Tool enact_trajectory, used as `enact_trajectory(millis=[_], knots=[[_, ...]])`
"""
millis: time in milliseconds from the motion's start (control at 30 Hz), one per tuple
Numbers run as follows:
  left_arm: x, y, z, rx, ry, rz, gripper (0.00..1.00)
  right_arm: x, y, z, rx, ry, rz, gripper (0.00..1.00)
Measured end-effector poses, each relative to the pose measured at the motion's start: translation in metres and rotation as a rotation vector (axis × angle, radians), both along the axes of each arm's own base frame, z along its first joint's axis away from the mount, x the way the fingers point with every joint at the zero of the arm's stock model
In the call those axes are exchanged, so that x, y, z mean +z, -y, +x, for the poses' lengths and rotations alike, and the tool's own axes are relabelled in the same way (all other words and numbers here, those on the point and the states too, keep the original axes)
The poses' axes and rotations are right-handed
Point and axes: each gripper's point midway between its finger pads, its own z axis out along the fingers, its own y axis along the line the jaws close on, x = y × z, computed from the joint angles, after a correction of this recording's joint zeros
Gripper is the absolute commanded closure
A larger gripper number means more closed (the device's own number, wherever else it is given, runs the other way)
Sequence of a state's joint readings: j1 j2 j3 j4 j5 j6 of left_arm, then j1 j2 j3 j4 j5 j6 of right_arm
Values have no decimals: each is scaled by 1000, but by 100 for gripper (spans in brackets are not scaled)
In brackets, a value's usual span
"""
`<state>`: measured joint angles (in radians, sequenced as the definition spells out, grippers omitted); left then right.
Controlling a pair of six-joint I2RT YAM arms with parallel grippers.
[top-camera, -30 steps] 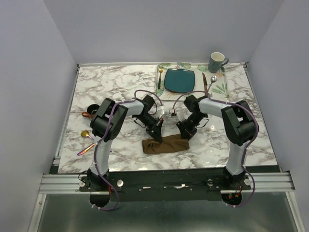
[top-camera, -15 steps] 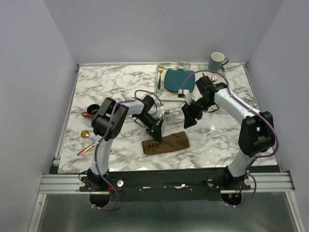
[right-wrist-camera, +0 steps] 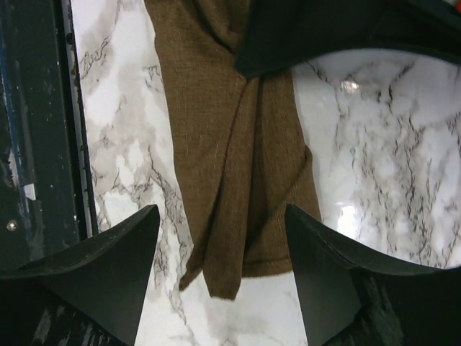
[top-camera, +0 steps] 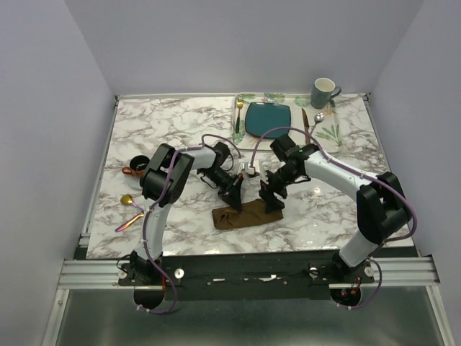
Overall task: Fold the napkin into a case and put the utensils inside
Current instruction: Fold the 2/3-rectangle-folded napkin at the center of the board.
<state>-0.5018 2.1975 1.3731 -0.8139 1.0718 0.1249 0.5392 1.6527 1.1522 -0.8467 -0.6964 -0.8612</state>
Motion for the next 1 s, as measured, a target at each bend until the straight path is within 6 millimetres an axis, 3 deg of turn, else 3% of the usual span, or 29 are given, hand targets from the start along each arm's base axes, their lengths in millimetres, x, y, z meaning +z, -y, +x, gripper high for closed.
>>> enact_trajectory(millis=[67,200,300,467,600,767,800,900,1000], knots=[[0,0,1,-2,3,-2,100,-4,-7,-3,33,26,-1,25],[0,0,1,-5,3,-5,100,-13,-14,2,65,73,-15,42],[0,0,1,-7,5,-8,100,-25,-13,6,66,70,-43,48],[0,0,3,-5,-4,-12,100,-33,-12,5,86,65,-59,46],[0,0,6,-3,-4,-13,100,-35,-15,-1,115,61,-64,54],[0,-1,8,-8,4,-19,100,-40,-15,-4,136,36,-81,47],[0,-1,8,-9,5,-20,100,-40,-14,-5,140,32,-83,50],[0,-2,8,-10,8,-22,100,-37,-13,-6,153,27,-86,81],[0,-2,9,-12,11,-25,100,-35,-15,-4,153,30,-85,95]])
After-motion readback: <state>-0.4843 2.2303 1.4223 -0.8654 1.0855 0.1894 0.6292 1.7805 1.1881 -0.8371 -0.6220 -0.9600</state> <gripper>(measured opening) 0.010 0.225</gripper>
